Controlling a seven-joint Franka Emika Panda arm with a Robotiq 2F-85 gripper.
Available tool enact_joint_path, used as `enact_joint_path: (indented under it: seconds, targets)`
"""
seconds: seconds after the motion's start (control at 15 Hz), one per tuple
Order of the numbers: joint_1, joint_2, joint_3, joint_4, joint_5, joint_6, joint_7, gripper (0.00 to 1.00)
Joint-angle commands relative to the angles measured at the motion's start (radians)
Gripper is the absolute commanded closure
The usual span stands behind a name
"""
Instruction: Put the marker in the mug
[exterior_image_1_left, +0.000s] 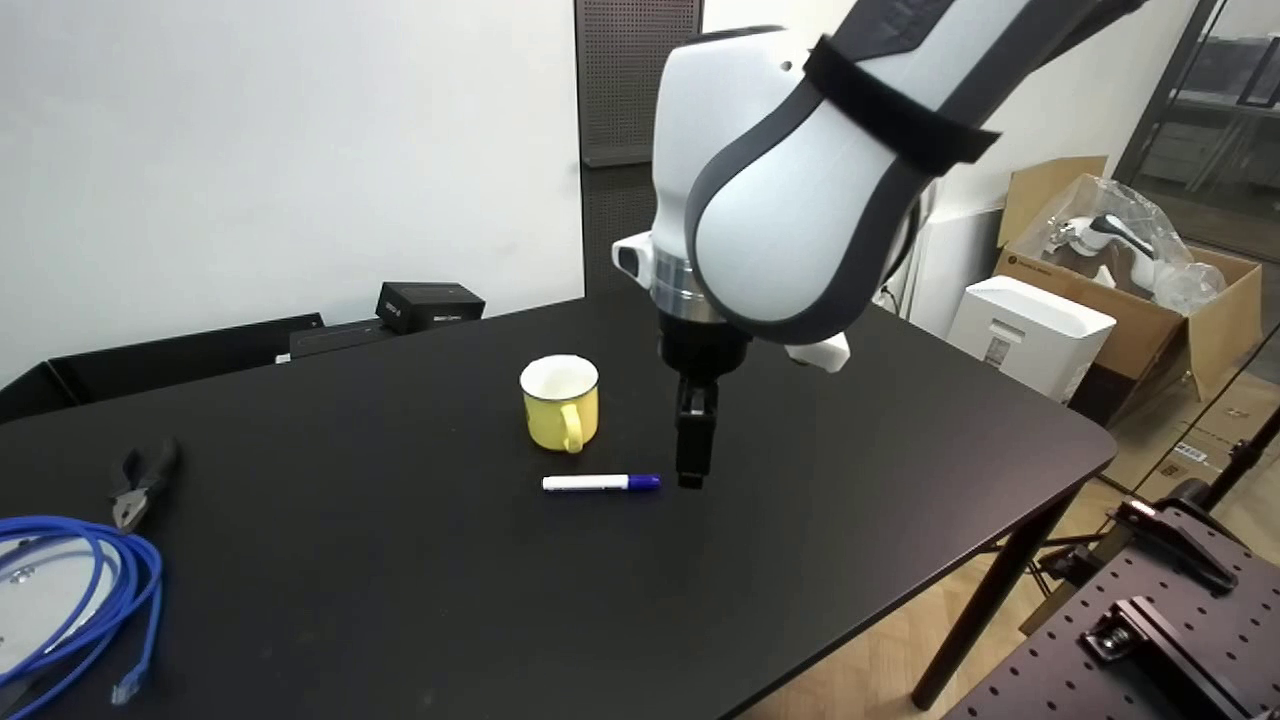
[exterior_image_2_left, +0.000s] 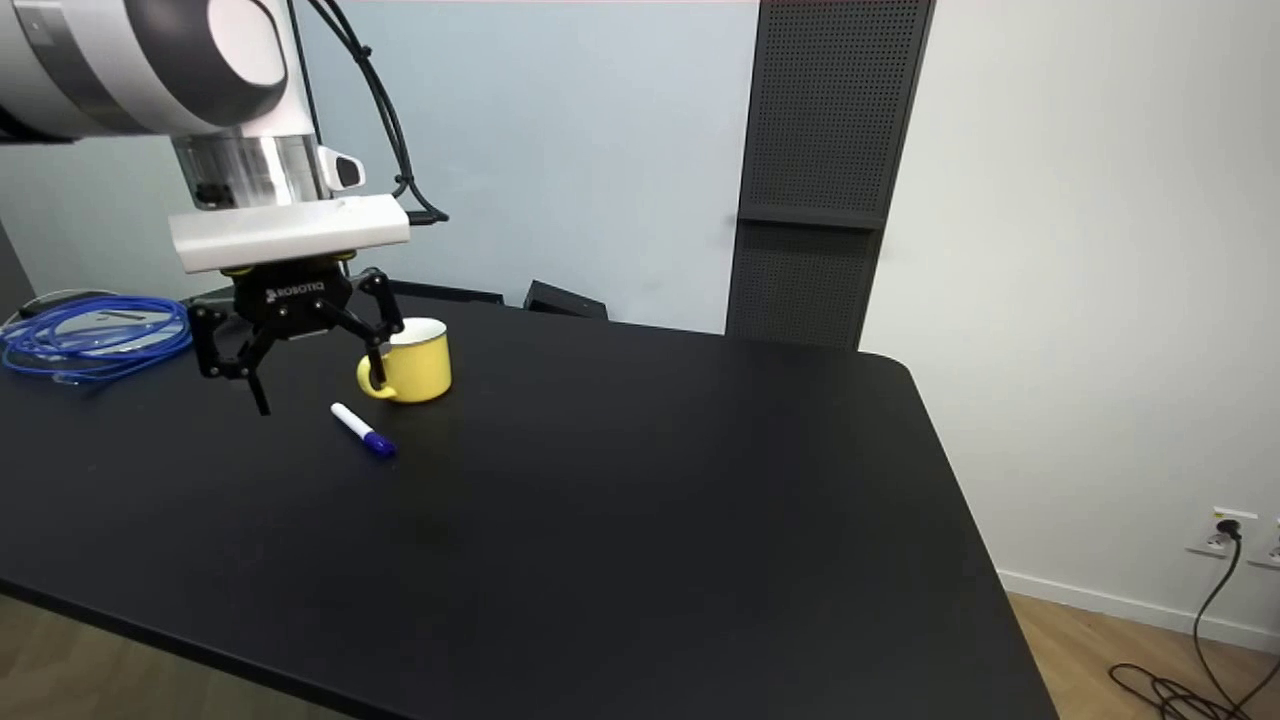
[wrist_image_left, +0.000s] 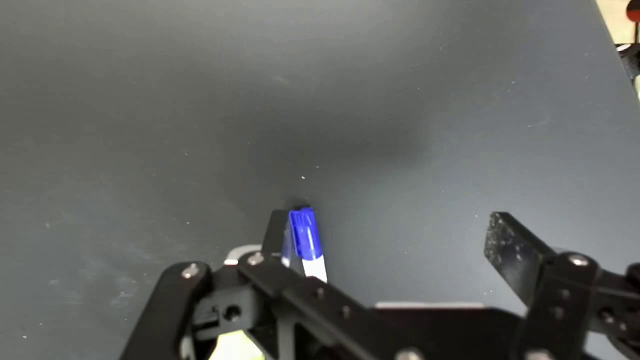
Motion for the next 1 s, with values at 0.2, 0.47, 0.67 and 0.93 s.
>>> enact_joint_path:
  seconds: [0.2,0.47,0.67,0.93]
  targets:
    - [-0.016,0.272,0.039,0.257,-0.148,-0.042,0.011,0.00]
    - [-0.017,0.392,0.045,0.376,-0.200,-0.067,-0.005,0.00]
    - [-0.016,0.455,0.052,0.436,-0.219,-0.076,-0.013,0.00]
    - [-0.014,0.510,0.051,0.493,-0.240,-0.074,-0.009,0.06]
